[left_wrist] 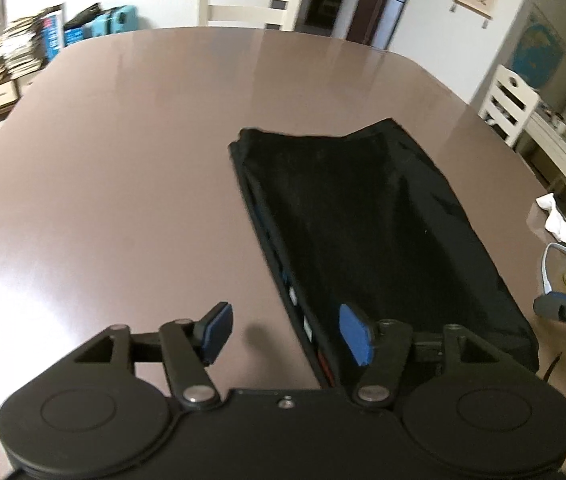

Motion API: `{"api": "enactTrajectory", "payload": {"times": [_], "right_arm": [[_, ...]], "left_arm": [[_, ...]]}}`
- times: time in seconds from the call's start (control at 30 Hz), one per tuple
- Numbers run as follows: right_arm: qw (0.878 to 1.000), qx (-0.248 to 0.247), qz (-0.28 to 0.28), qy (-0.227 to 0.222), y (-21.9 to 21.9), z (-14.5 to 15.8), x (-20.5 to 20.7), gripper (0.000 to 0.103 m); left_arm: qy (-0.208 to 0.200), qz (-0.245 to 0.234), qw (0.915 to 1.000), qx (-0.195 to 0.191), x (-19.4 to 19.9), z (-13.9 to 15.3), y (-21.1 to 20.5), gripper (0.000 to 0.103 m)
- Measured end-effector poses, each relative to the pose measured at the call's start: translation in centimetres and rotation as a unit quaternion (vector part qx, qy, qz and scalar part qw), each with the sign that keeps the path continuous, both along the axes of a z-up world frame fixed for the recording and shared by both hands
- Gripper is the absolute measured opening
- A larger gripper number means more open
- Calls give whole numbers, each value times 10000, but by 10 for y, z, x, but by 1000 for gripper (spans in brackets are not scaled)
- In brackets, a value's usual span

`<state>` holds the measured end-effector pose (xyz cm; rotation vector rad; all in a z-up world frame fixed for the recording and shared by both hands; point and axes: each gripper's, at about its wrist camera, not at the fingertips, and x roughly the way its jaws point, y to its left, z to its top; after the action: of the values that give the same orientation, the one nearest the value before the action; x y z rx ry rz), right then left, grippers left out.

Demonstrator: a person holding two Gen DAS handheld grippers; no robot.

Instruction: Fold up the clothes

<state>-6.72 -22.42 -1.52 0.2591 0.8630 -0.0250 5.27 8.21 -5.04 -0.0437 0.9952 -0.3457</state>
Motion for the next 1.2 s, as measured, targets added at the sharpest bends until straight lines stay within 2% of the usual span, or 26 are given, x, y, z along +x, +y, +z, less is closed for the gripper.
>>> {"api": "enactTrajectory", "payload": {"times": [0.13,0.27,0.37,0.47,0.63,0.7,0.77,0.9,1.2], "right_arm": [[9979,206,596,110,-3,-7,5,34],[9945,349,955,237,-2,-13,9,35],[9928,301,1128,274,2,-17,10,35],[9922,327,1159,323,5,-20,13,35],[9910,133,1272,390,15,-19,18,35],[9913,89,1243,431,17,-19,18,34],[9915,85,1220,451,17,-19,17,31],[9920,42,1166,482,18,-19,17,30],[9927,31,1093,500,17,-20,18,30]], "left_arm": [[205,298,9993,-36,-20,-5,-9,60],[181,279,9994,95,-35,-3,-31,60],[140,58,9996,246,-41,-3,-47,60],[153,-106,9989,434,-42,-6,-61,60],[161,-37,9982,579,-43,-10,-68,58],[169,14,9977,659,-42,-12,-70,53],[188,53,9975,682,-41,-13,-70,52],[188,76,9969,766,-44,-13,-70,46],[199,74,9963,838,-47,-15,-68,40]]}}
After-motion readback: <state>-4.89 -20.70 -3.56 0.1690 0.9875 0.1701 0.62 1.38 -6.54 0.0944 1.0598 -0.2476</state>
